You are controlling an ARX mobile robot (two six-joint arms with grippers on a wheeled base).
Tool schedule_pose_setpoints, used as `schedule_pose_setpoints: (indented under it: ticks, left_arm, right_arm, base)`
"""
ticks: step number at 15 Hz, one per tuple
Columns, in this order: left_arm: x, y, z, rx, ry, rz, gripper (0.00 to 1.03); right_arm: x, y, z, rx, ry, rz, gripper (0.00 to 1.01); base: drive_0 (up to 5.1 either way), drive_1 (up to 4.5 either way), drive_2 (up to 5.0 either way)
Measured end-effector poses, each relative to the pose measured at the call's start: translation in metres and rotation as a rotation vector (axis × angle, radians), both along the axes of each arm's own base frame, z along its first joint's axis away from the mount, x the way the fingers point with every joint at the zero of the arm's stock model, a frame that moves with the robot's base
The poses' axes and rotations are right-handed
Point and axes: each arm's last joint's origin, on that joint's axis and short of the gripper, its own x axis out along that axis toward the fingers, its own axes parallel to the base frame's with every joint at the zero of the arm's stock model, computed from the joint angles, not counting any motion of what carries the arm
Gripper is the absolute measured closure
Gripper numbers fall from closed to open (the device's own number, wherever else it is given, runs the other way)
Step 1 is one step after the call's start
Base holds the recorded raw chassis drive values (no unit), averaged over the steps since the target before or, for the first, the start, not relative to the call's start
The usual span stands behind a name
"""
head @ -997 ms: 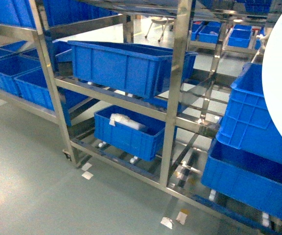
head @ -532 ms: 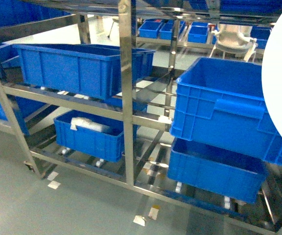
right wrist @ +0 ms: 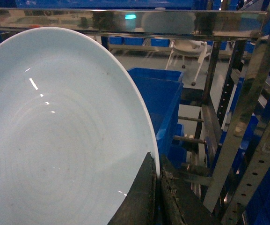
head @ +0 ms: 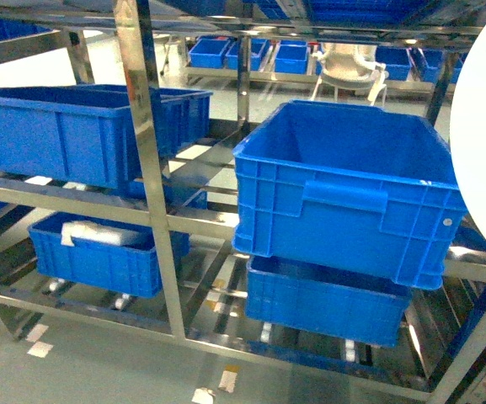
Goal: Place blue tray on left shelf second layer neatly
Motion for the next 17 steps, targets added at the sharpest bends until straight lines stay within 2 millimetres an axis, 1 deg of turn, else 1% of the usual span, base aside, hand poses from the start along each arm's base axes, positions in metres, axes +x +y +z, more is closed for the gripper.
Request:
schedule_pose_setpoints:
  ticks: [9,13,17]
  left_arm:
    - [0.0,0.0,0.0,0.0,0.0,0.0,0.05]
    - [0.0,0.0001,0.0003,0.0,-0.003,0.001,0.05]
    - [0.0,0.0002,0.0,0.0,0.0,0.002,0.05]
  right_arm:
    - [0.0,0.0,0.0,0.0,0.0,0.0,0.99]
    - [0.0008,0.0,-0.0006,0.0,0.004,0.001,0.99]
    - [0.0,0.0,0.0,0.0,0.0,0.0,0.99]
  base:
    - [0.1,4.38,-4.2]
    - [-0.2,-0.21,-0.2]
    - [-1.7,-1.71,-1.7]
